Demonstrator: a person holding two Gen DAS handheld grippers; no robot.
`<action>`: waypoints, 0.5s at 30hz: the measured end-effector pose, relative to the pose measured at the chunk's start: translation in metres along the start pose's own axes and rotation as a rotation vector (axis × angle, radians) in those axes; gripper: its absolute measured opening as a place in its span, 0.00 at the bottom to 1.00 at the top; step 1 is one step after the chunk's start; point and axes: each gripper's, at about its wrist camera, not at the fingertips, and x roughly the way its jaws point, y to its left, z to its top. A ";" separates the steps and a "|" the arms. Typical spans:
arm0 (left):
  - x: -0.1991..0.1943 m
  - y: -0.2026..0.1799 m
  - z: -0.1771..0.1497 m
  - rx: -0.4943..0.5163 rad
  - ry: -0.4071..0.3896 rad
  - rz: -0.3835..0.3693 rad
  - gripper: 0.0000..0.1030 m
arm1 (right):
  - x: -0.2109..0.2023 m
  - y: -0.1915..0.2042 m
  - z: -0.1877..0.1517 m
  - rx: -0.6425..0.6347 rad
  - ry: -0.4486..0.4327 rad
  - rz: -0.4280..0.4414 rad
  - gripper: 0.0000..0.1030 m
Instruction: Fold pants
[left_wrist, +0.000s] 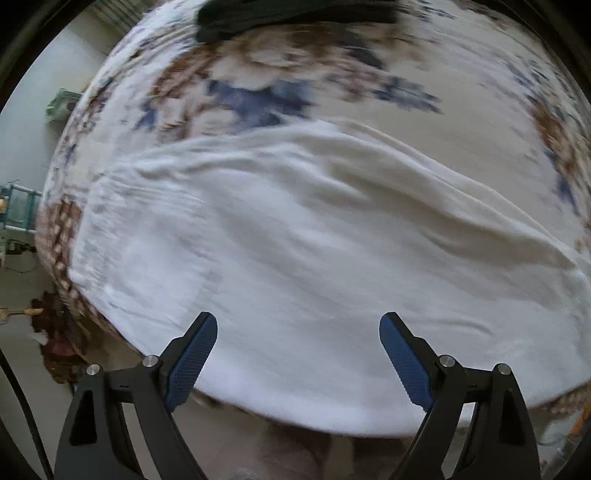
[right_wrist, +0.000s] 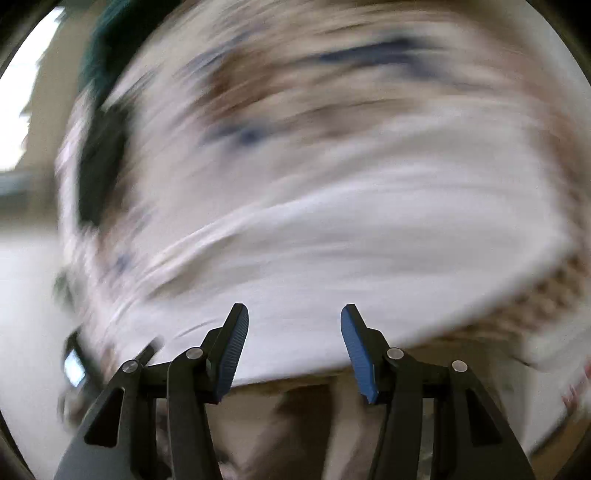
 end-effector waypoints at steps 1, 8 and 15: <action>0.008 0.014 0.008 -0.018 0.006 0.002 0.87 | 0.022 0.035 0.010 -0.072 0.043 0.026 0.54; 0.047 0.081 0.041 -0.090 0.059 -0.019 0.87 | 0.171 0.227 0.058 -0.496 0.255 -0.038 0.54; 0.086 0.115 0.051 -0.092 0.130 -0.116 0.87 | 0.265 0.268 0.073 -0.576 0.489 -0.108 0.07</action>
